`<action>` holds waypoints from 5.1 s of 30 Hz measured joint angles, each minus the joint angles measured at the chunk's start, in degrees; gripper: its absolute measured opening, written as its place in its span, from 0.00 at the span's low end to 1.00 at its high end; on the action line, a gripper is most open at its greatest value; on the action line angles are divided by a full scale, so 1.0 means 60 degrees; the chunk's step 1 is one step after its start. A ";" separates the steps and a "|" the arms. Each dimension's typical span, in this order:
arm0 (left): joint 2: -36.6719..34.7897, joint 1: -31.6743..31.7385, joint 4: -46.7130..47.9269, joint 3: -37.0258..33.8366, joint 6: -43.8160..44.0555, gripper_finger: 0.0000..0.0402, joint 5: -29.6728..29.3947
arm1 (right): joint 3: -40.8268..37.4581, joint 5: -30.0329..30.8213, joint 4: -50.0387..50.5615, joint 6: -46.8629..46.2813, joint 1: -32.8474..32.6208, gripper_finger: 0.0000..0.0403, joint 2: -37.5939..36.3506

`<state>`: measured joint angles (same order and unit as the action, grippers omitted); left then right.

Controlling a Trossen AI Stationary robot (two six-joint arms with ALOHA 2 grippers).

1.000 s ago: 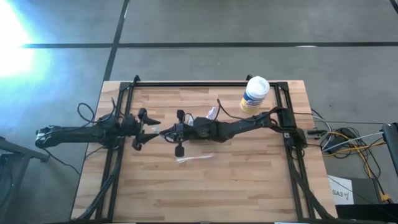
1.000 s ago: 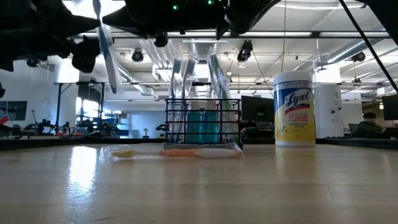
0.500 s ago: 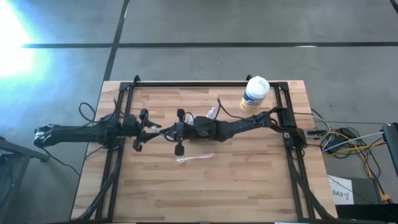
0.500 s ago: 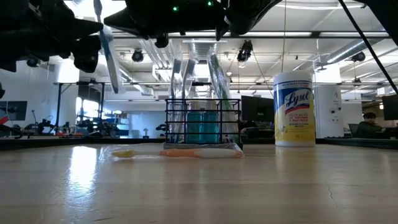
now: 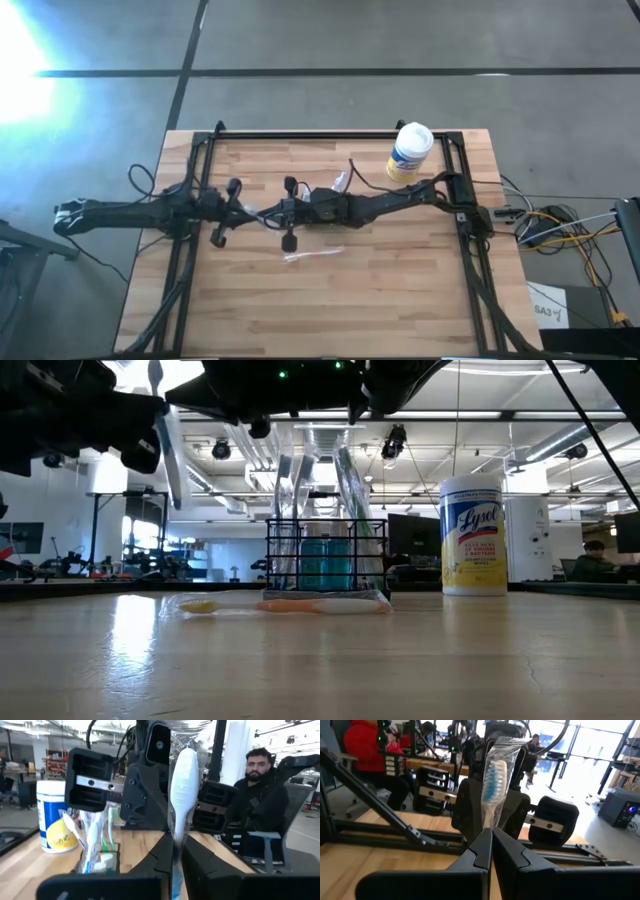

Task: Pick & Place toothbrushing station
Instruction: Put the blue toothbrush into the black wire organizer

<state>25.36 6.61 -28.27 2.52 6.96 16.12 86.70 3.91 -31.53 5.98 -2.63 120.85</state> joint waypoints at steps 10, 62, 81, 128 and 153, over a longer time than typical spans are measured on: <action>-0.0212 -0.0004 0.0457 0.0004 -0.0008 0.04 -0.0255 | -0.0027 -0.0420 0.1560 -0.0251 -0.0080 0.02 -0.0826; -0.4211 0.0018 0.6025 0.1219 -0.1536 0.04 -0.1673 | -1.2742 0.0983 -0.8080 -0.1432 -0.1242 0.02 -0.7150; -0.2301 0.0015 0.2639 0.1056 -0.1154 0.04 -0.1159 | -1.2414 0.1092 -0.7938 -0.0963 -0.1246 0.02 -0.7128; 0.7651 0.0292 0.0118 0.5158 -0.4707 0.04 -0.2040 | -1.2019 0.1107 -0.6986 -0.0739 -0.1246 0.02 -0.7124; 0.8961 0.0452 -0.2530 0.3762 -0.2634 0.04 -0.2731 | -1.2023 0.1107 -0.6986 -0.0783 -0.1246 0.02 -0.7124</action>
<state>79.13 9.32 -43.45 25.09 -8.85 -0.26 14.57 10.55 -73.45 1.28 -10.11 78.11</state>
